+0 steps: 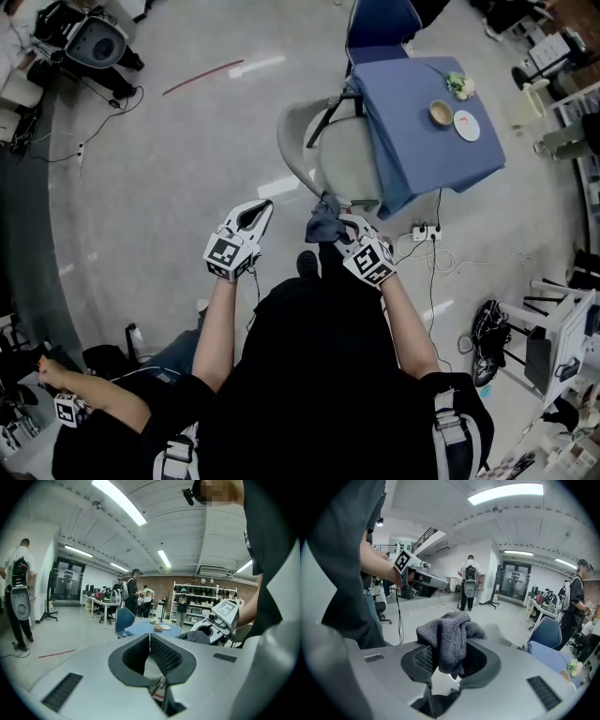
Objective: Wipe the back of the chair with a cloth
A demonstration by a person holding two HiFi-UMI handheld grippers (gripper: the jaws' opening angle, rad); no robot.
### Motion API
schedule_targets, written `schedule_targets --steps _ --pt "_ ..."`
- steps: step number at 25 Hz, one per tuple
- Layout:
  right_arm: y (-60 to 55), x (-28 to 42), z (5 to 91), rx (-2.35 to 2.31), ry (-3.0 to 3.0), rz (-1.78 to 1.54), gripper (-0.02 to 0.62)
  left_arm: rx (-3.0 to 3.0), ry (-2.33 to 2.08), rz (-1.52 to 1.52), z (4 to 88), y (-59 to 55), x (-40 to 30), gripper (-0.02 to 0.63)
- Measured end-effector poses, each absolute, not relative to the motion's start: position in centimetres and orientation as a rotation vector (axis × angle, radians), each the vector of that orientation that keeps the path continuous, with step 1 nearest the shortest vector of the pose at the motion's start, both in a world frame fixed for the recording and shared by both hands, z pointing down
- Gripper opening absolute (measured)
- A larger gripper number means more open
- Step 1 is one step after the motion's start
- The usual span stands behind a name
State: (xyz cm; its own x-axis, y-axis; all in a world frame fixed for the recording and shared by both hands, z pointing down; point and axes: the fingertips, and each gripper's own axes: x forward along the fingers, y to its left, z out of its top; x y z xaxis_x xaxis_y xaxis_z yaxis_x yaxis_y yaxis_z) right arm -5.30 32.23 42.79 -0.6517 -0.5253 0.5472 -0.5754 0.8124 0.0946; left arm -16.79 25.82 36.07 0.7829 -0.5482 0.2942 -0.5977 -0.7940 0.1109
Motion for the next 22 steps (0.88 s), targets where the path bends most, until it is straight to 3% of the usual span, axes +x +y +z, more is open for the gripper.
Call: schedule_targets --steps 22 --pt "19.4 -2.2 46.1 0.54 -2.464 0.11 0.121 2.657 -1.062 0.415 36.6 14.1 -13.2 0.028"
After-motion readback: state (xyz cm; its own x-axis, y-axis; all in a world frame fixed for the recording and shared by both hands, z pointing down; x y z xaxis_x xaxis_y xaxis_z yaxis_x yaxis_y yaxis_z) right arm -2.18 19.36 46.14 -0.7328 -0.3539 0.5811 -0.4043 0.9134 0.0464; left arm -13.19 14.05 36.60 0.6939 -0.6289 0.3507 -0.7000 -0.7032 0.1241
